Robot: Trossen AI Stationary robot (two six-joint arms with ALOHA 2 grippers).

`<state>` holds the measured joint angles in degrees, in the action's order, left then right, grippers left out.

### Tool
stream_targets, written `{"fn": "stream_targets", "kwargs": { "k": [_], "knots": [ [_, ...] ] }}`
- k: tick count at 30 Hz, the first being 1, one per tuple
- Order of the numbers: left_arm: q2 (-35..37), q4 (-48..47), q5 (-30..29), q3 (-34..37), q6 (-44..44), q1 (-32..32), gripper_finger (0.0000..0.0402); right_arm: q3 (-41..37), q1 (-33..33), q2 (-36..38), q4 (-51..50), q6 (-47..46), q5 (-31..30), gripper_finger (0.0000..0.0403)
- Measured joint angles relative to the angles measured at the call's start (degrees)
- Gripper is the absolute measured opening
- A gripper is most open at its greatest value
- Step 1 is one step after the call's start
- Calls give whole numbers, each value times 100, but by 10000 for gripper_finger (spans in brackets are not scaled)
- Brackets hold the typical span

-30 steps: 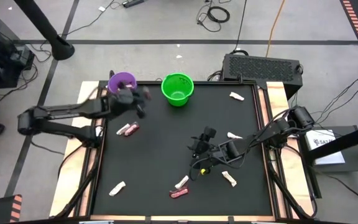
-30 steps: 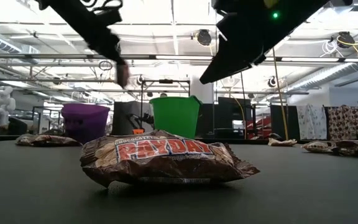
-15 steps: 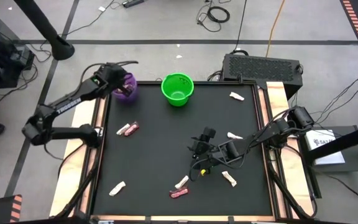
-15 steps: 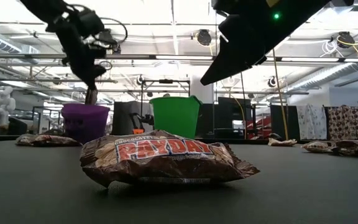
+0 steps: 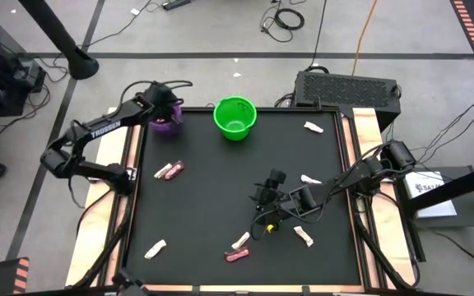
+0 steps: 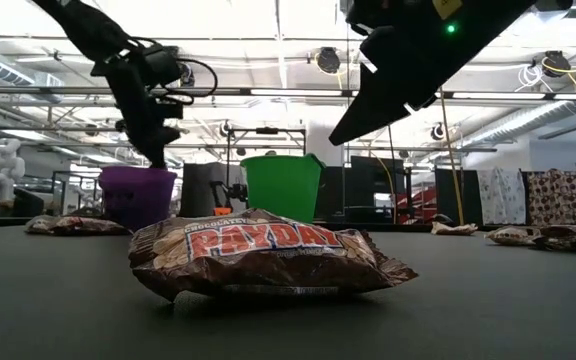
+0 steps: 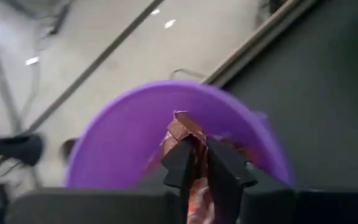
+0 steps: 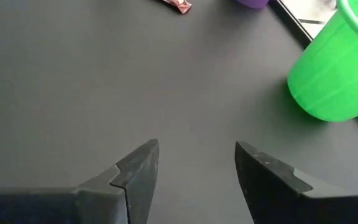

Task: Sort candy by brand, put in halloween buckets
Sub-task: Put the brown chocolate bar into the purple bucket

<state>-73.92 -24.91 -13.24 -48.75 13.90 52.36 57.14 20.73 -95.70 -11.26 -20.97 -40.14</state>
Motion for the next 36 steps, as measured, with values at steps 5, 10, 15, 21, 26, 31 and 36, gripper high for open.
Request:
{"fn": "stream_targets", "kwargs": {
  "k": [5, 10, 15, 21, 26, 31, 36],
  "knots": [
    [96, 39, 648, 0, -5, -102, 95, -1, -1, 0, -49, -1, -1, 203],
    [171, 10, 451, 0, -5, -177, 124, -2, 0, 0, -73, -2, -2, 203],
    [366, -446, 657, -214, -382, -274, 132, -2, 0, 0, -186, -17, 0, 203],
    [978, -638, 2167, -87, -631, -913, 132, 109, 37, 134, -1939, -1288, 472, 203],
    [1237, 465, 3215, 738, -1006, -2228, 132, 208, -54, 225, -4086, -3271, 1093, 203],
    [1140, 2433, 3246, 1722, -1380, -3831, 132, 107, -202, 229, -5141, -4976, 1950, 203],
    [935, 3271, 2919, 2056, -1398, -4959, 132, -192, -236, 234, -5211, -5703, 2035, 203]
  ]
}}
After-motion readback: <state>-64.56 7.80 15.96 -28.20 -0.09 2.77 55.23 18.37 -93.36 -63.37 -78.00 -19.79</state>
